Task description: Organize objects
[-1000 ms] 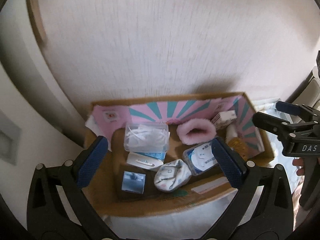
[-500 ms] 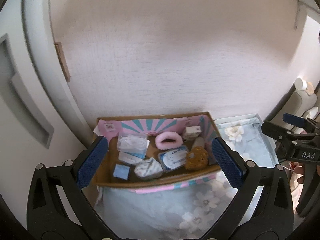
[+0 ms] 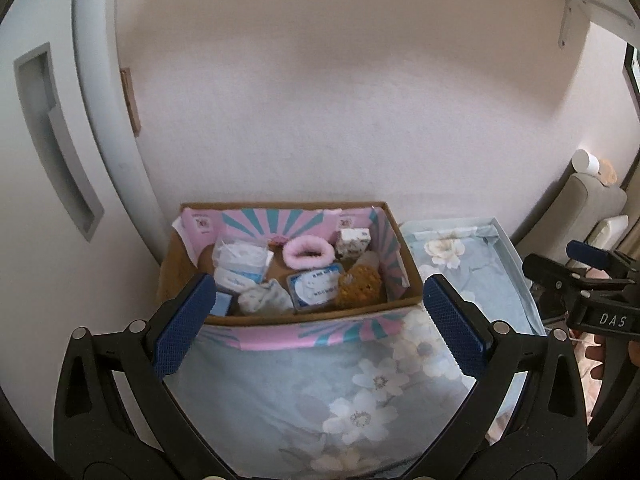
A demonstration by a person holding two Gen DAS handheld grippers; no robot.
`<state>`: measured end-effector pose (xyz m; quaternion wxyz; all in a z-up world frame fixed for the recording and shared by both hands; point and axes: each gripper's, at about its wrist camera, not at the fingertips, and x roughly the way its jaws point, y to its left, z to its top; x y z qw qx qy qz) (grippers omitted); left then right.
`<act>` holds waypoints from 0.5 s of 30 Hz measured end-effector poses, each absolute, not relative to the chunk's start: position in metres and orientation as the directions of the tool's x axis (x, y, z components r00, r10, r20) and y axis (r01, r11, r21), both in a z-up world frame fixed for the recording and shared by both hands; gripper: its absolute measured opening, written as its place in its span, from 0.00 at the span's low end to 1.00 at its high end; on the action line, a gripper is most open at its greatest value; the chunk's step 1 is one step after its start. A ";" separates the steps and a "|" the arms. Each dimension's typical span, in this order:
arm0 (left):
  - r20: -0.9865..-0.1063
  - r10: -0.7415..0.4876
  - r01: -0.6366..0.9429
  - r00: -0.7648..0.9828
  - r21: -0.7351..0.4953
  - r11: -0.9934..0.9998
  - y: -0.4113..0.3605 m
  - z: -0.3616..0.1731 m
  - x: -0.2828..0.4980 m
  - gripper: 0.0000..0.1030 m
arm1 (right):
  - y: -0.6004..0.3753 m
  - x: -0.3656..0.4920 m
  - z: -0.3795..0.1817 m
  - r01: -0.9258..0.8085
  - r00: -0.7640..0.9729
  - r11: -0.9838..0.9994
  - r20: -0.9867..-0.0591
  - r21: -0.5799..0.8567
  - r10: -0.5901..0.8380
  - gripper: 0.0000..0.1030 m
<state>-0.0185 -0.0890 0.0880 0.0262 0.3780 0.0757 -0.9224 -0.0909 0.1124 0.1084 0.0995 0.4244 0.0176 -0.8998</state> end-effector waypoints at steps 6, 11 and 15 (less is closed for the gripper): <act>-0.693 0.010 0.099 -0.721 -0.118 -0.988 -0.084 0.093 -0.014 1.00 | 0.115 -0.087 0.112 0.190 -0.629 -0.980 -0.759 0.058 -0.167 1.00; -0.692 0.013 0.089 -0.721 -0.111 -0.990 -0.080 0.097 -0.015 1.00 | 0.117 -0.086 0.114 0.184 -0.632 -0.981 -0.757 0.060 -0.165 1.00; -0.690 0.014 0.083 -0.724 -0.107 -0.991 -0.077 0.098 -0.015 1.00 | 0.118 -0.086 0.115 0.183 -0.635 -0.982 -0.755 0.056 -0.162 1.00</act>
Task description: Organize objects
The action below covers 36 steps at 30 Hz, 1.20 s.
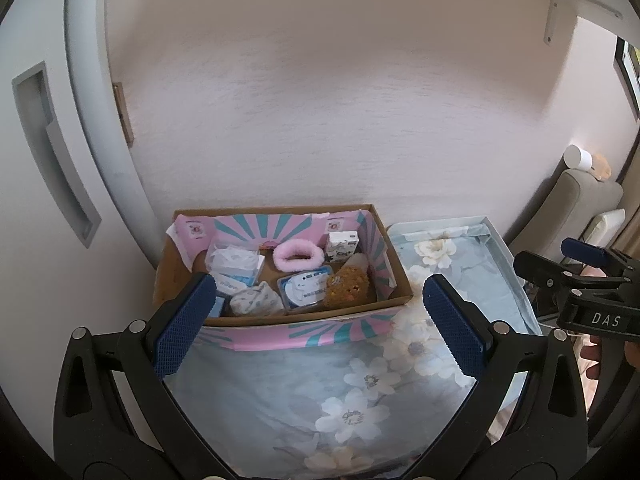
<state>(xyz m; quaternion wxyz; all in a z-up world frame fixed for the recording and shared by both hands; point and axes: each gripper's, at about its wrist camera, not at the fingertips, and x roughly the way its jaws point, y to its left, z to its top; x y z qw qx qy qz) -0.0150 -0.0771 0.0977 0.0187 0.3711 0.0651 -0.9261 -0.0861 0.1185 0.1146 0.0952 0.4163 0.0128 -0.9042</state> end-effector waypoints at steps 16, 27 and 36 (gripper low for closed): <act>-0.681 -0.004 0.091 -0.732 -0.091 -0.992 -0.079 0.100 -0.018 1.00 | 0.120 -0.090 0.115 0.191 -0.644 -0.980 -0.747 0.054 -0.167 0.99; -0.655 -0.056 0.116 -0.754 -0.049 -0.992 -0.078 0.102 -0.017 1.00 | 0.120 -0.092 0.115 0.194 -0.646 -0.980 -0.745 0.053 -0.168 1.00; -0.627 -0.117 0.175 -0.770 -0.031 -0.984 -0.081 0.104 -0.016 1.00 | 0.120 -0.096 0.114 0.202 -0.645 -0.978 -0.744 0.055 -0.176 1.00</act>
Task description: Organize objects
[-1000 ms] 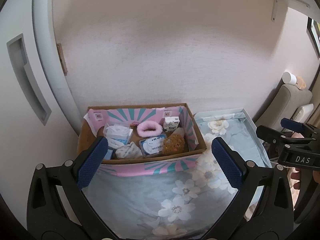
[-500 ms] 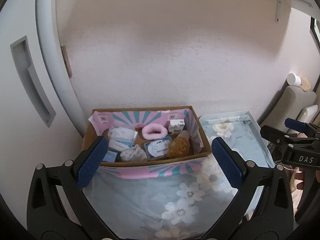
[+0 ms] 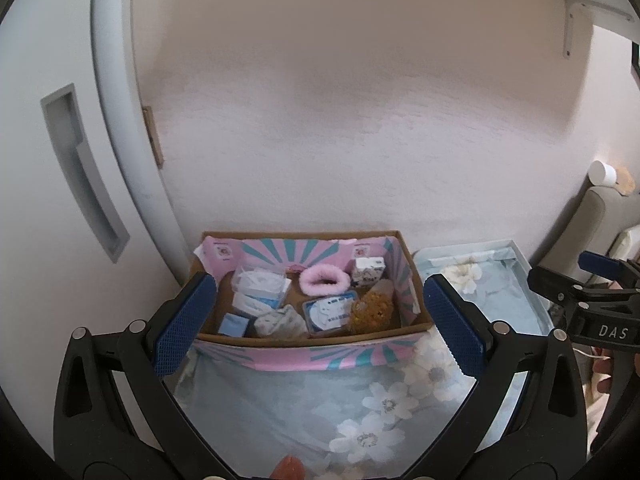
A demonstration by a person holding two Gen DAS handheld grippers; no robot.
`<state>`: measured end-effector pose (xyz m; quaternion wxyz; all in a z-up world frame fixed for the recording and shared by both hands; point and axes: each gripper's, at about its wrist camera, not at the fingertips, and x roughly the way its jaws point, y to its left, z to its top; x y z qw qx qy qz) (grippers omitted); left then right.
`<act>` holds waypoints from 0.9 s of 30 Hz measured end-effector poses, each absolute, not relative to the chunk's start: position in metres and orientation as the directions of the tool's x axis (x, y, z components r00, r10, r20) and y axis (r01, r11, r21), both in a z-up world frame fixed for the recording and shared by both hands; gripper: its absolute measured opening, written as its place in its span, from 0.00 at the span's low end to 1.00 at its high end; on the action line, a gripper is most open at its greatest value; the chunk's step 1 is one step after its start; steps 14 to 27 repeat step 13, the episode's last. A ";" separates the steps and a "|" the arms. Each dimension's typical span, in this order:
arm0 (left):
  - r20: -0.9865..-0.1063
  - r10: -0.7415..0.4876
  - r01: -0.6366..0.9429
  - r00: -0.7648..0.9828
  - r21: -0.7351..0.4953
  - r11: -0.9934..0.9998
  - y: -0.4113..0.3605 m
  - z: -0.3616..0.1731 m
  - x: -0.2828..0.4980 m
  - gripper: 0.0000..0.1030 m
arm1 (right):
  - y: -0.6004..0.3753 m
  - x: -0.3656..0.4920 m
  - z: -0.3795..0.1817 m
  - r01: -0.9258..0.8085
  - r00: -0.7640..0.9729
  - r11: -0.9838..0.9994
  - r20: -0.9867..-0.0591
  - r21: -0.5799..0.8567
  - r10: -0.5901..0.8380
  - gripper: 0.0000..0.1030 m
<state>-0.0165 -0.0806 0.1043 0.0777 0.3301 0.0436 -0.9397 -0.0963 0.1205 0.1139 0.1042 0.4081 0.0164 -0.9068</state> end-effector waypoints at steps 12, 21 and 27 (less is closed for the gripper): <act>-0.593 -0.151 0.194 -0.791 -0.009 -0.981 -0.081 0.108 -0.019 1.00 | 0.116 -0.103 0.114 0.222 -0.646 -0.974 -0.742 0.044 -0.181 0.99; -0.597 -0.143 0.189 -0.789 -0.014 -0.982 -0.082 0.108 -0.020 1.00 | 0.116 -0.104 0.114 0.223 -0.645 -0.974 -0.742 0.042 -0.180 1.00; -0.597 -0.143 0.189 -0.789 -0.014 -0.982 -0.082 0.108 -0.020 1.00 | 0.116 -0.104 0.114 0.223 -0.645 -0.974 -0.742 0.042 -0.180 1.00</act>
